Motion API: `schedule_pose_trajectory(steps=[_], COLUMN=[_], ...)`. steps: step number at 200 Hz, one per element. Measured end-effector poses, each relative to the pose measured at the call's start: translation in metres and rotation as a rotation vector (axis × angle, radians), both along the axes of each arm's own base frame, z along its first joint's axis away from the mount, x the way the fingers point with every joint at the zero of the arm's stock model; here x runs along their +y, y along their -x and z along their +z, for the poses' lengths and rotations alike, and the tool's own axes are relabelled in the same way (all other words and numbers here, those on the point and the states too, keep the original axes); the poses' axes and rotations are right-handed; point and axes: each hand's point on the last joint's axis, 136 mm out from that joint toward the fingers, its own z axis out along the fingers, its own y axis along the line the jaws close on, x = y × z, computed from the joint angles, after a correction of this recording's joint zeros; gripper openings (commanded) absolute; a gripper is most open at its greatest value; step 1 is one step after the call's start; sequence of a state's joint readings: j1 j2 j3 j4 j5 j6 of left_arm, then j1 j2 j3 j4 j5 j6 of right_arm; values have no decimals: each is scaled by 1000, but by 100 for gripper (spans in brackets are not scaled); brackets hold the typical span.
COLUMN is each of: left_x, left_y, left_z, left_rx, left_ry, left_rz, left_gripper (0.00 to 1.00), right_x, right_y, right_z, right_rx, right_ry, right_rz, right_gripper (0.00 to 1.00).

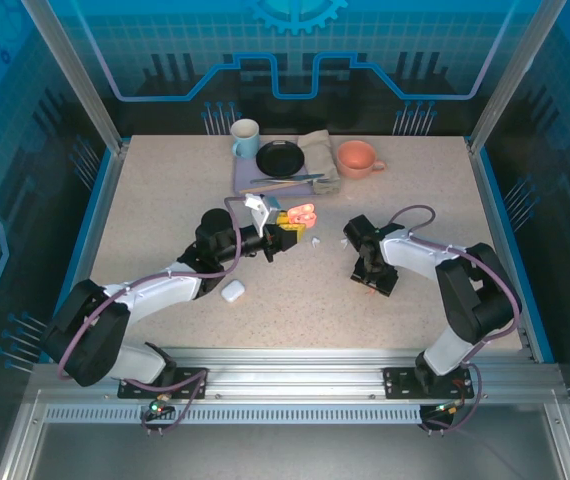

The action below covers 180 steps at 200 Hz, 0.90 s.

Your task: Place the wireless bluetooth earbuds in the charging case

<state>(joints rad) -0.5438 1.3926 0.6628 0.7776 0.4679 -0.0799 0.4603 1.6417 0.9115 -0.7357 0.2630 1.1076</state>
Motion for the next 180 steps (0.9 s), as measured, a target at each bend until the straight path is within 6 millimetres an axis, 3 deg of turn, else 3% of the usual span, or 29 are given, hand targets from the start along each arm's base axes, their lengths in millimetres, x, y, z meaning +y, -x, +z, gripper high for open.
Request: schedule_pose_trajectory(steps=[86,131,180], left_x=[2,2,2], left_y=[-1,-1,-1], left_z=[1,1,1], left_rx=[-7,-7,-7], left_ry=[5,5,5], left_rz=[5,5,5], left_gripper=[0,0,0], right_x=[-12,-12,-7], right_y=[18,18,12], right_z=[0,0,2], right_rx=[5,4,6], right_ry=[22,19,11], right_rz=[0,23,111], right_gripper=[49,53,51])
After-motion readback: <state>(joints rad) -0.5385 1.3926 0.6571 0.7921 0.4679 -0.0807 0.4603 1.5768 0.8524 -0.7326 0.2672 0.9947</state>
